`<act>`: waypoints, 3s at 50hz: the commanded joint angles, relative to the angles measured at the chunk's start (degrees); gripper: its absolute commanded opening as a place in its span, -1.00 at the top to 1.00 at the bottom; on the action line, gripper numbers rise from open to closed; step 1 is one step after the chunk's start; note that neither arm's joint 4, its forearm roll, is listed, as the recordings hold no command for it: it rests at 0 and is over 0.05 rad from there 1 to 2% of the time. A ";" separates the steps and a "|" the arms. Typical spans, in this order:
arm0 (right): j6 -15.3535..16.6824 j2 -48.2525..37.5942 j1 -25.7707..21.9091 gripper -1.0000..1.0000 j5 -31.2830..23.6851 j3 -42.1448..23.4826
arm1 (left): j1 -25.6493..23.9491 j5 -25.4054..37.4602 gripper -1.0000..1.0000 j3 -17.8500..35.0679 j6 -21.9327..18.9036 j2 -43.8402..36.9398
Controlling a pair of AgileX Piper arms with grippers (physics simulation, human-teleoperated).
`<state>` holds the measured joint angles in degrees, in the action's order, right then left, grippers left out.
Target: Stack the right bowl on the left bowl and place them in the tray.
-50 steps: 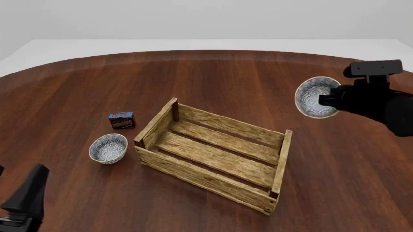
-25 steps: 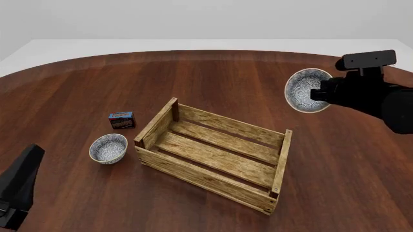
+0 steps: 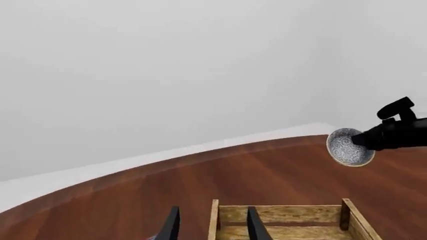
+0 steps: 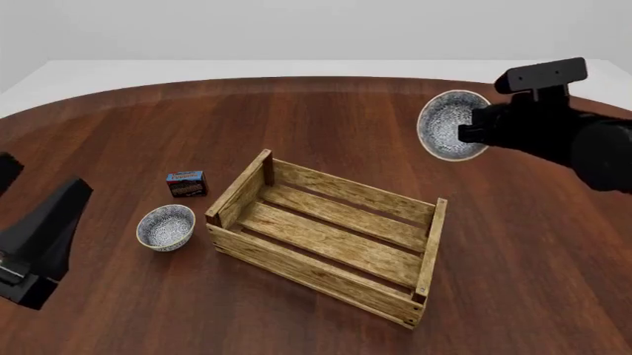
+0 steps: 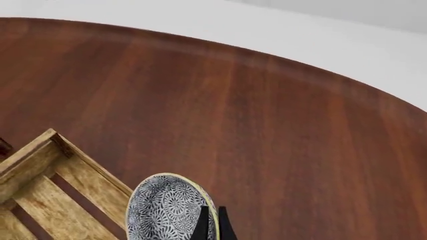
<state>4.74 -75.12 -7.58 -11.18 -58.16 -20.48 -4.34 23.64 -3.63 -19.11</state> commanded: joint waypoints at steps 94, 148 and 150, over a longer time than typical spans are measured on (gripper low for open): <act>2.37 -2.85 -12.04 1.00 1.70 -4.28 | -17.12 -13.92 -1.00 21.50 -0.30 -42.97; 4.77 3.51 -16.84 1.00 1.29 0.54 | -22.31 -15.21 -1.00 24.17 2.41 -51.43; 4.83 3.65 -17.11 1.00 1.21 0.67 | -22.85 -14.98 -1.00 24.31 2.46 -51.67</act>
<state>9.61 -72.30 -23.88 -9.78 -57.62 -41.46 -19.57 47.57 -1.41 -69.45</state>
